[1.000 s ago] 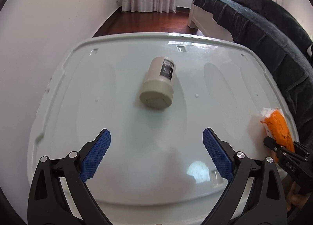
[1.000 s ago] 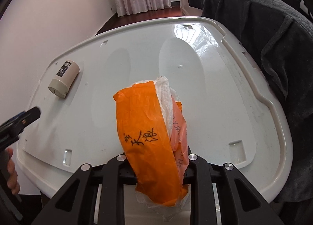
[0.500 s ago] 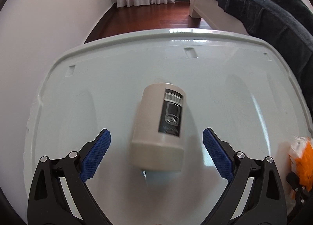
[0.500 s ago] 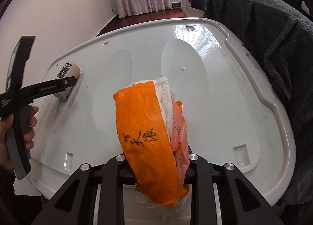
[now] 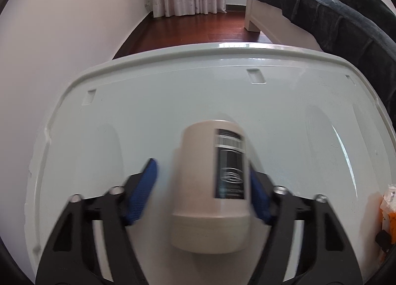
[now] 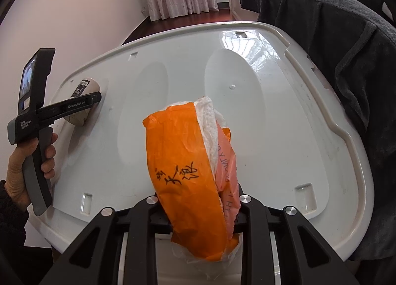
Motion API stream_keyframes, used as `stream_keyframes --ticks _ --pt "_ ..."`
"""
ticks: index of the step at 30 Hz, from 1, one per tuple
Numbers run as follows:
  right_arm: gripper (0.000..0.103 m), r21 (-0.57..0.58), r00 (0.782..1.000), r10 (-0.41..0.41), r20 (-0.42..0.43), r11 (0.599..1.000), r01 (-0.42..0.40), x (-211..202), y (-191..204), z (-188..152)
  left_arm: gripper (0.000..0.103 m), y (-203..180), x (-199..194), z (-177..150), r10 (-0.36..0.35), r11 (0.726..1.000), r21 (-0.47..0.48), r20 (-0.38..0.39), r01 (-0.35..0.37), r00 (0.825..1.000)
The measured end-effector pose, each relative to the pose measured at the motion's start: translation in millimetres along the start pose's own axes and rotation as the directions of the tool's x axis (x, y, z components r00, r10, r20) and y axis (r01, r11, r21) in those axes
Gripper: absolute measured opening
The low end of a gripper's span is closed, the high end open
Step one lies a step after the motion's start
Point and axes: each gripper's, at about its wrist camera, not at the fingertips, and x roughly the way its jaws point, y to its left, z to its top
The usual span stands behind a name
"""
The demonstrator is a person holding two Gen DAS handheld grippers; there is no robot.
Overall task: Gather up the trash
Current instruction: 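Grasp the beige cylinder with the left gripper while right gripper holds orange bag, then carry cylinder and orange bag over the box and open both grippers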
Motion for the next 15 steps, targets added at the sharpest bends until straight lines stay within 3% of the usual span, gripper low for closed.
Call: stream_keyframes --ticks 1,15 --pt "0.026 0.001 1.000 0.000 -0.001 1.000 0.000 -0.2 -0.6 0.3 0.047 -3.8 -1.5 -1.0 0.012 1.000 0.018 0.004 -0.012 1.000" --pt "0.025 -0.037 0.999 -0.037 0.010 0.999 0.037 2.6 9.1 -1.3 0.046 -10.2 0.8 1.1 0.050 0.999 -0.006 0.001 -0.050 0.999"
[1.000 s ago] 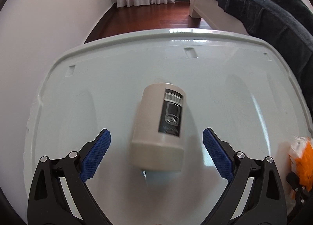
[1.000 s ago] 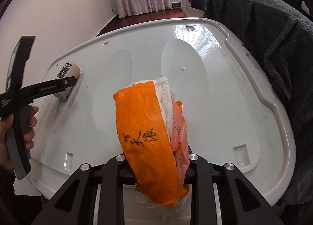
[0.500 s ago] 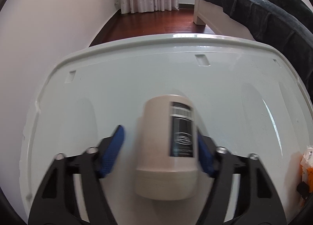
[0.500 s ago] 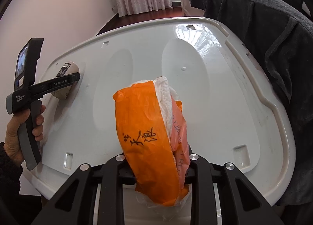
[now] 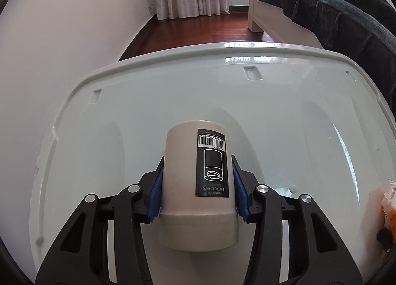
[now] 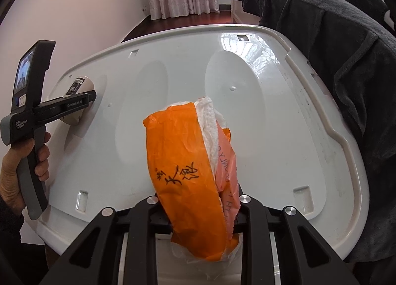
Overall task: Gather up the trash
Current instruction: 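Carry cylinder and orange bag over the box and open both grippers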
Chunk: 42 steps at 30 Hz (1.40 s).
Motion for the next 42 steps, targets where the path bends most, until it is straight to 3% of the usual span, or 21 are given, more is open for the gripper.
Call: stream_keyframes --ticks 8,13,19,27,35,38,42 --pt "0.025 0.157 0.990 0.139 -0.012 0.978 -0.135 2.3 -19.6 7.0 0.046 -2.2 -14.6 -5.4 0.006 1.000 -0.009 -0.025 -0.006 1.000" --pt "0.025 0.174 0.989 0.149 0.009 0.973 -0.148 -1.4 -20.0 8.3 0.046 5.5 -42.5 -5.7 -0.033 0.996 -0.085 -0.038 0.030 0.999" --pt "0.025 0.139 0.989 0.132 0.060 0.980 -0.139 -22.7 -12.0 0.7 0.046 0.3 -104.3 -24.2 -0.071 0.995 -0.070 0.022 0.072 0.997" --pt "0.025 0.104 0.979 0.159 0.129 0.979 -0.172 -79.8 -11.3 -58.3 0.046 -0.1 -185.3 -98.3 -0.100 0.994 -0.025 0.092 0.102 0.991" --pt "0.025 0.035 0.986 0.139 0.088 0.989 -0.143 -111.8 -5.5 -155.5 0.046 -0.7 -233.9 -198.1 -0.094 0.995 -0.025 0.111 0.097 0.989" --pt "0.025 0.033 0.987 0.151 0.055 0.988 -0.153 -114.0 1.0 -182.0 0.046 -4.3 -240.3 -231.1 -0.097 0.995 -0.023 0.094 0.099 0.991" --pt "0.025 0.010 0.988 0.149 0.045 0.989 -0.150 -115.6 11.1 -200.7 0.046 -9.0 -227.1 -263.1 -0.128 0.991 -0.042 0.010 0.128 0.992"
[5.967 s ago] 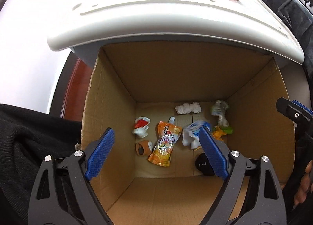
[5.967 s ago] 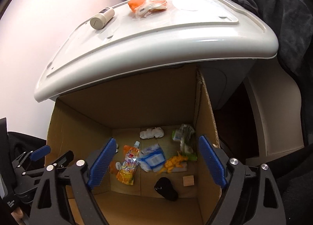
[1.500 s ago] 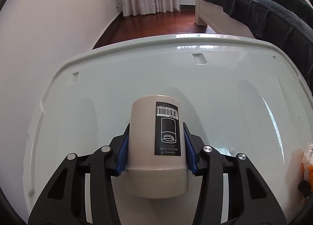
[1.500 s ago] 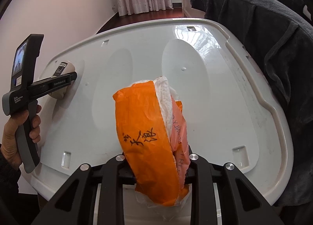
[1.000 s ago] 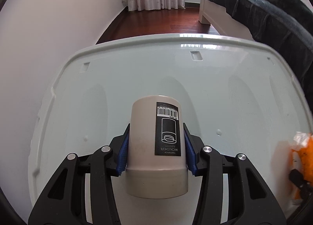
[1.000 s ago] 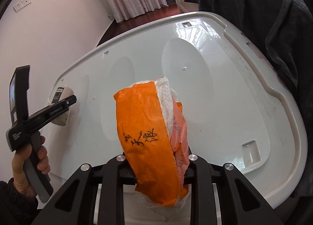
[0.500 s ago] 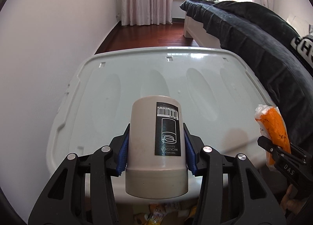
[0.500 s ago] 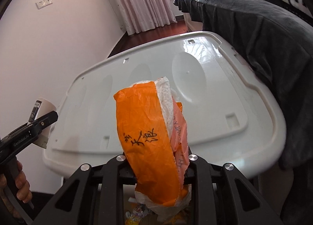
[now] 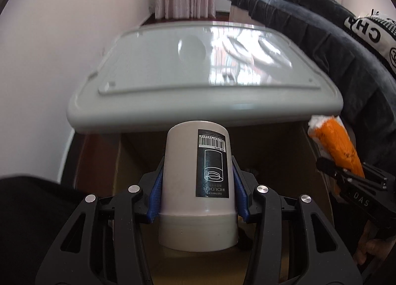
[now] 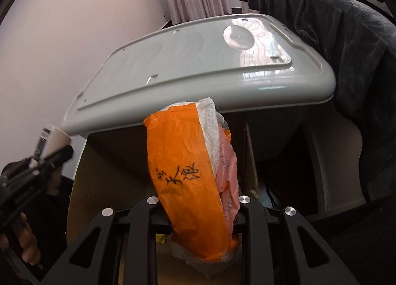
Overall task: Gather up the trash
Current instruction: 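Carry cylinder and orange bag over the box and open both grippers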
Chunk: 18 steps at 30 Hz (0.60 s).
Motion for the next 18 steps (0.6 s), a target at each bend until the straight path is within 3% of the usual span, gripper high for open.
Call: stream_keyframes --ticks 5,18 --pt "0.025 -0.021 1.000 -0.006 -0.028 1.000 0.005 8.4 10.0 -6.5 0.046 0.3 19.6 -18.3 0.017 1.000 0.026 -0.056 -0.016 0.998" --pt "0.027 -0.013 0.991 -0.012 -0.133 1.000 0.010 42.5 12.2 -10.1 0.046 8.0 51.7 -22.7 0.035 0.999 0.002 -0.147 -0.035 0.988"
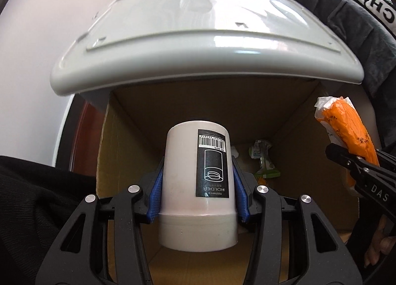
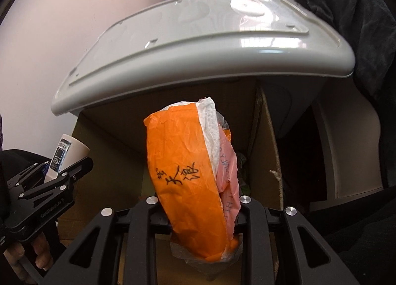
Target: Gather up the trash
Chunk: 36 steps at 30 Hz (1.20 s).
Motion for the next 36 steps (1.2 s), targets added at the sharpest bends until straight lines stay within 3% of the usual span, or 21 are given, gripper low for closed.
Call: stream_keyframes --ticks 1,2,3,4,5,7,12,19,28,32,36 --pt "0.032 -0.002 1.000 -0.001 -0.007 1.000 0.001 2.5 1.3 -0.1 0.046 0.8 1.9 0.2 0.008 1.000 -0.004 -0.005 -0.008 1.000" --pt "0.045 -0.003 1.000 -0.003 -0.011 1.000 0.003 4.7 2.0 0.3 0.046 2.1 2.8 -1.5 0.017 1.000 -0.006 -0.008 -0.017 1.000" --pt "0.052 -0.004 1.000 -0.001 -0.019 1.000 0.001 8.0 3.4 1.4 0.047 2.8 5.5 -1.5 0.028 1.000 -0.010 -0.018 -0.028 0.999" --pt "0.068 -0.002 1.000 -0.004 -0.023 1.000 0.004 9.8 3.8 2.0 0.049 4.1 8.8 -1.8 0.031 0.999 -0.019 -0.034 -0.031 0.999" --pt "0.075 0.002 1.000 -0.011 -0.019 1.000 0.011 10.3 4.2 2.6 0.068 5.5 13.2 -2.2 0.036 0.999 -0.026 -0.061 -0.038 0.997" --pt "0.075 0.006 1.000 -0.021 0.005 1.000 0.021 7.9 4.2 4.2 0.083 9.6 19.1 -2.3 0.044 0.997 -0.057 -0.098 -0.050 0.994" --pt "0.078 0.045 0.999 -0.030 0.030 0.999 0.028 4.0 -2.9 6.9 0.083 14.6 24.7 1.6 0.046 0.994 -0.091 -0.123 -0.058 0.991" --pt "0.085 0.084 0.998 -0.050 0.042 0.995 0.047 0.8 -10.3 7.7 0.083 8.1 21.4 4.9 0.046 0.997 -0.058 -0.096 -0.051 0.994" --pt "0.096 0.051 0.995 -0.082 0.048 0.996 0.080 -2.5 -6.3 6.7 0.083 -1.2 14.3 9.8 -0.004 0.999 -0.049 -0.070 0.001 0.998" --pt "0.098 0.048 0.994 -0.097 0.054 0.994 0.094 -3.9 -6.6 6.8 0.083 -5.3 9.1 12.5 -0.044 0.998 -0.055 -0.049 0.042 0.998" --pt "0.097 0.042 0.992 -0.116 0.055 0.993 0.113 -4.0 -6.2 6.5 0.083 -7.8 3.5 14.0 -0.038 0.998 -0.042 -0.019 0.037 0.999"
